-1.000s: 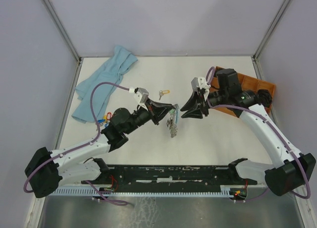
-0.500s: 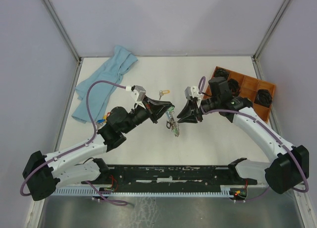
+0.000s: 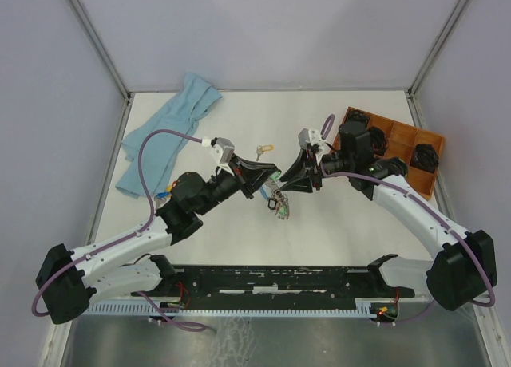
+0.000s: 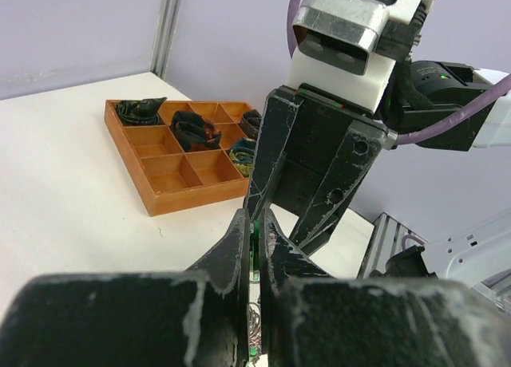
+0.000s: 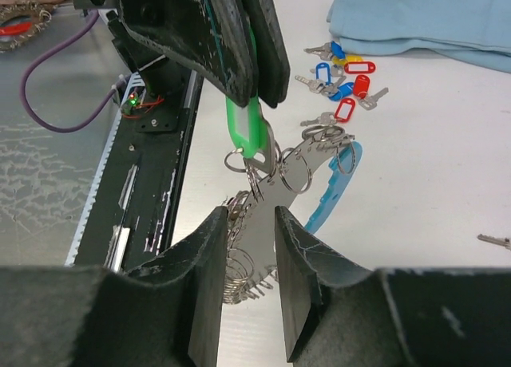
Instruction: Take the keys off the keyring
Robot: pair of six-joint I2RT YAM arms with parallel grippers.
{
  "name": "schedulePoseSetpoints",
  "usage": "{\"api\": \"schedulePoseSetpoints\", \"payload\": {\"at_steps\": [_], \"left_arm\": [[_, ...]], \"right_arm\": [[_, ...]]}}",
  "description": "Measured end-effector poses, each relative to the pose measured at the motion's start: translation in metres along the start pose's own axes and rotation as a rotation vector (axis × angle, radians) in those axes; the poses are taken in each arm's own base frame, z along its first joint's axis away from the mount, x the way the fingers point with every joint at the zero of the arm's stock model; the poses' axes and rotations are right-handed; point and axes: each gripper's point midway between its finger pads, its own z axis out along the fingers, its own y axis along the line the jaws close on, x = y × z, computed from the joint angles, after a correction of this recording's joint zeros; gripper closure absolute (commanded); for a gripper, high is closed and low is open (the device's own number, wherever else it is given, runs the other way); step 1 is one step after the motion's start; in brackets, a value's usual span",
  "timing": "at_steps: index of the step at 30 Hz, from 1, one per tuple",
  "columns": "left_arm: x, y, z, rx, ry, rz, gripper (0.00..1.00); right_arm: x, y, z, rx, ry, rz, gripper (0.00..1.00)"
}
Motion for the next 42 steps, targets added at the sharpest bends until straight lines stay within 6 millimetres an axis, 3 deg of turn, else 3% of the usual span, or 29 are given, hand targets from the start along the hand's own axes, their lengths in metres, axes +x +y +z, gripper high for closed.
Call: {"api": "schedulePoseSetpoints", "payload": {"at_steps": [7,16,20,27,33,42], "left_arm": [[0.0,0.0,0.0,0.001,0.0,0.0,0.97],[0.0,0.0,0.0,0.002,0.001,0.0,0.97],[0.002,0.0,0.0,0.0,0.007,-0.001,0.97],[0.002,0.0,0.0,-0.004,0.016,0.002,0.97],[0.003,-0.002,0.003,0.015,0.044,0.042,0.97],[0.039,0.0,0.008,0.048,0.172,0.07,0.97]], "right_arm": [[-0.008,0.0,0.002,-0.004,-0.031,0.018,0.67],[-0.009,0.001,0.003,-0.005,-0.035,0.037,0.92],[-0.005,0.002,0.002,-0.007,-0.019,0.043,0.98],[-0.01,0.004,-0.005,0.014,0.065,-0.026,0.99],[-0.011,0.009,-0.009,0.03,0.25,-0.139,0.99],[0.022,0.009,-0.017,0.028,0.502,-0.143,0.98]]}}
